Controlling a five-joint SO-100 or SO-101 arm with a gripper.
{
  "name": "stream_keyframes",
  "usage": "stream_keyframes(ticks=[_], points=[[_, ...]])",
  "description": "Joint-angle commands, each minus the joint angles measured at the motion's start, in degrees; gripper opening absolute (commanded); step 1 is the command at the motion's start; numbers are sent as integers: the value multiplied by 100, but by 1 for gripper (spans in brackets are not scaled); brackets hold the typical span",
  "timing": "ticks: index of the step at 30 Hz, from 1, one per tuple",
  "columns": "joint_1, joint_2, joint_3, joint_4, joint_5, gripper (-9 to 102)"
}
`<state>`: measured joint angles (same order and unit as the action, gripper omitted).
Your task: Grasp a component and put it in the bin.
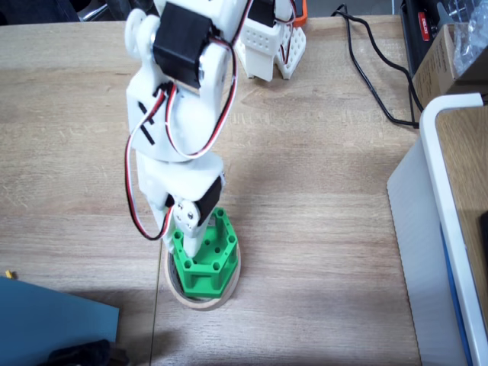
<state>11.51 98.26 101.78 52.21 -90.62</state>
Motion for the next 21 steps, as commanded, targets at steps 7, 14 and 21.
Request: stream_keyframes(ticks=[7,14,21], points=[[26,105,-141,-26,53,0],[26,193,255,-88,44,0],[35,97,290,-97,44,0]])
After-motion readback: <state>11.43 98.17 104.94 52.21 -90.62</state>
